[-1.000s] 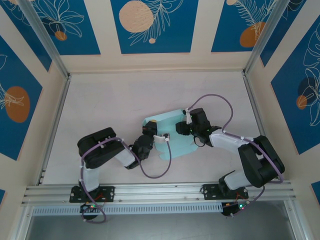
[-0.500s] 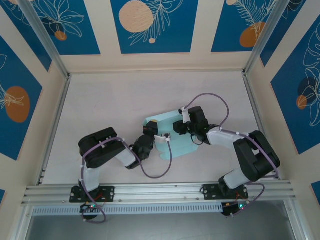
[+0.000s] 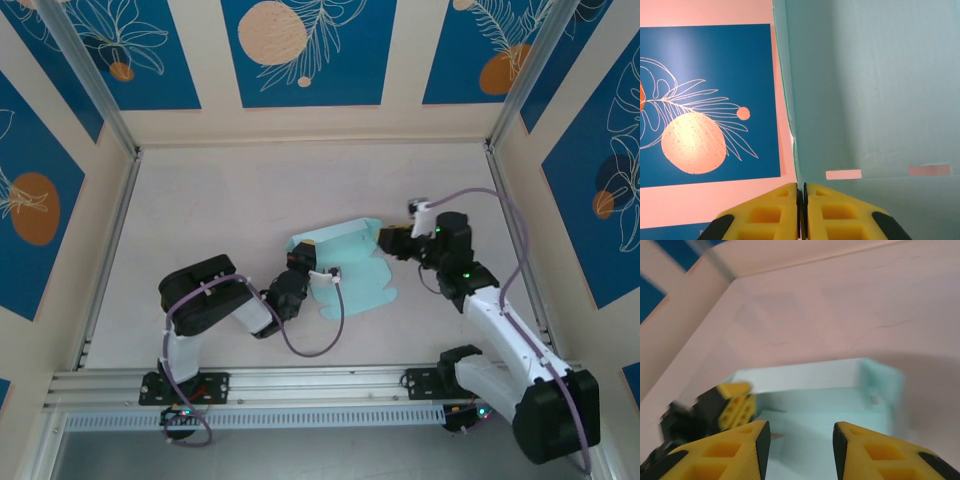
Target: Fold the paper box
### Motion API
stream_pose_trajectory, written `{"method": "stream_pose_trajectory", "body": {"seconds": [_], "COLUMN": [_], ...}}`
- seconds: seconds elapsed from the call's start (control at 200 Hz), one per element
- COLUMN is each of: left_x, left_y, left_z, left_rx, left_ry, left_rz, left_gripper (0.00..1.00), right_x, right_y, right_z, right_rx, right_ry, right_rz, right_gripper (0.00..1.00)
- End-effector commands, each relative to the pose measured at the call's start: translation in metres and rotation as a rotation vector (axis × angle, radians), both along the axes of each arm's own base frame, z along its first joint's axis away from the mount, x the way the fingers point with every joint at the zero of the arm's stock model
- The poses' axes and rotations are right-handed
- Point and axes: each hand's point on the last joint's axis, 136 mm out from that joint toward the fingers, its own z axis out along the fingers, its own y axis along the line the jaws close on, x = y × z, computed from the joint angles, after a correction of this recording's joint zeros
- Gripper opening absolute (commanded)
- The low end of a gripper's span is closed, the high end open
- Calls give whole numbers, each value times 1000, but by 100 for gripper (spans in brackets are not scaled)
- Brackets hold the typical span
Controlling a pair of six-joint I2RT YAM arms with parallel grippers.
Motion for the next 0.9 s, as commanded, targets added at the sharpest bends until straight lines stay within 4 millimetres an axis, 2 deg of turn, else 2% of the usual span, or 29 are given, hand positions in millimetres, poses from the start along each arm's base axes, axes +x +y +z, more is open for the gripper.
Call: {"method": "stream_pose_trajectory", "body": {"seconds": [0.0, 0.105, 0.21, 0.3, 0.39, 0.48, 0.605, 0.895], "left_x": [-5, -5, -5, -5, -5, -5, -5, -4], "left_y": [-5, -7, -7, -7, -7, -7, -6, -6], "left_z": [-24, -27, -26, -23, -21, -18, -20, -24], "left_rx": [86, 95, 91, 87, 83, 79, 85, 101], "left_ry": [39, 37, 35, 32, 30, 26, 28, 27], "left_rz": [-23, -26, -28, -29, -30, -29, -27, -23], "left_gripper": [10, 10, 10, 10, 10, 10, 10, 10], "right_x": [1, 14, 32, 48, 68, 87, 102, 106], "right_y": [-22, -36, -51, -50, -47, -41, -22, 19], "right_z": [-15, -27, -42, -42, -47, -46, -46, -78], "right_rx": [114, 110, 167, 291, 318, 352, 389, 379], "right_ry": [207, 286, 375, 397, 431, 445, 466, 563], "right_rz": [-37, -69, -84, -8, 33, 77, 146, 225], "right_gripper": [45, 47, 44, 46, 49, 52, 57, 58]}}
